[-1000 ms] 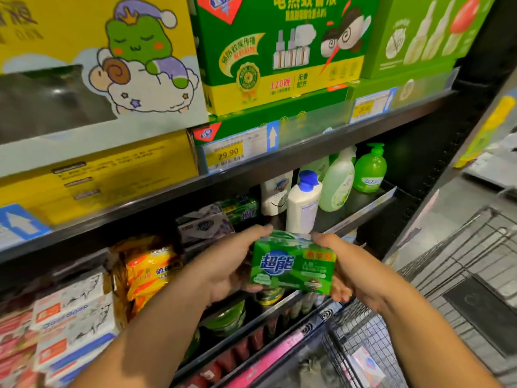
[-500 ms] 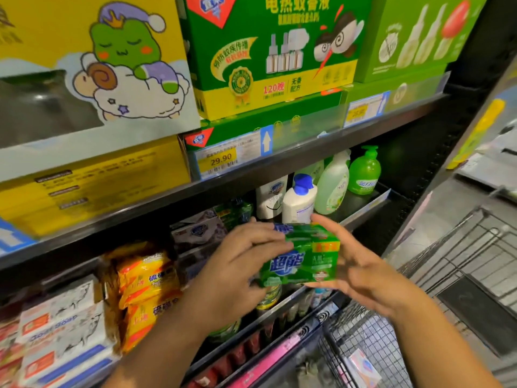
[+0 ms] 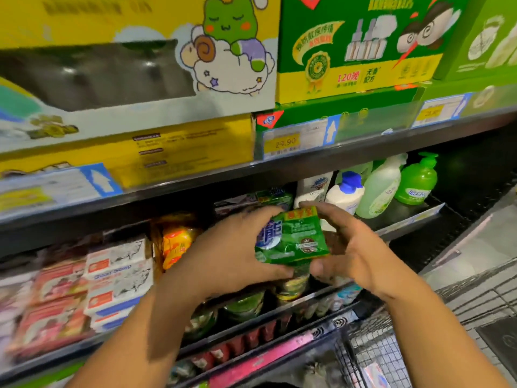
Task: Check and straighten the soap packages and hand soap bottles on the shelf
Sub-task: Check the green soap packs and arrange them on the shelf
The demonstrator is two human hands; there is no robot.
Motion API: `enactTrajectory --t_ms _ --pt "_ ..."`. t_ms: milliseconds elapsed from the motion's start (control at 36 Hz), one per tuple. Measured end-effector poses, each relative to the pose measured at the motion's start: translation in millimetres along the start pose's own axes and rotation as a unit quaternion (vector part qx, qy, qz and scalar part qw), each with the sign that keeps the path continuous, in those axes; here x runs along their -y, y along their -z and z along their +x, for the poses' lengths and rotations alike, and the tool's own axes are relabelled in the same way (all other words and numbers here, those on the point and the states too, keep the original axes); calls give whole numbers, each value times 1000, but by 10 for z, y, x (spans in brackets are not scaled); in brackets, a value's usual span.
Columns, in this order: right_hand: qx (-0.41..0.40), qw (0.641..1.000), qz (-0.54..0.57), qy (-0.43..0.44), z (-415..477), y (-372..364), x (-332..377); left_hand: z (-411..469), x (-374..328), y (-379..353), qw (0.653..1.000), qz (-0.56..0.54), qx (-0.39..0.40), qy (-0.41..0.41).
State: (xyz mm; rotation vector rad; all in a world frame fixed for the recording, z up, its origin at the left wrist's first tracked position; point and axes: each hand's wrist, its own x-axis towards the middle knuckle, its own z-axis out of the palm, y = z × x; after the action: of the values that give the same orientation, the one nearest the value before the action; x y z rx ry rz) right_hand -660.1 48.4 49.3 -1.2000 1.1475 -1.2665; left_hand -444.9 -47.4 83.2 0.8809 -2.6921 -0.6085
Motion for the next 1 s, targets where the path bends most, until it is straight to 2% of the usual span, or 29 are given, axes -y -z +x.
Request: enactTrajectory --t_ms 139,222,278,333,444,583,667,722,806,889,1000 --pt "22 997 -50 -57 264 -376 31 -443 364 132 987 -123 -39 92" --pt "16 984 -150 -91 443 -788 90 -781 591 242 972 -151 -104 145" --pt "28 969 -239 -51 591 -1095 93 -1036 724 343 961 -163 -140 172" --pt "53 943 -330 -13 739 -1418 18 -1342 890 427 951 -163 -176 196" --pt "108 885 -452 2 916 -2048 -91 -1967 1184 624 930 -133 -232 253" --pt "169 830 -531 25 1058 -2783 -197 -2681 1572 874 909 -83 -258 316" --pt "196 774 -598 65 1065 -3208 -222 -3029 1833 1014 898 -76 -269 339" --pt "203 740 -635 91 1028 -3457 -228 -3212 2001 1100 893 -59 -277 351" --pt "202 709 -670 92 1035 -3752 -363 -3428 2253 1189 881 -36 -289 373" --pt "214 699 -678 68 1071 -3966 -504 -3584 2558 1228 874 -50 -289 387" --pt "233 721 -651 36 1105 -4104 -658 -3657 2952 1273 880 0 -266 393"
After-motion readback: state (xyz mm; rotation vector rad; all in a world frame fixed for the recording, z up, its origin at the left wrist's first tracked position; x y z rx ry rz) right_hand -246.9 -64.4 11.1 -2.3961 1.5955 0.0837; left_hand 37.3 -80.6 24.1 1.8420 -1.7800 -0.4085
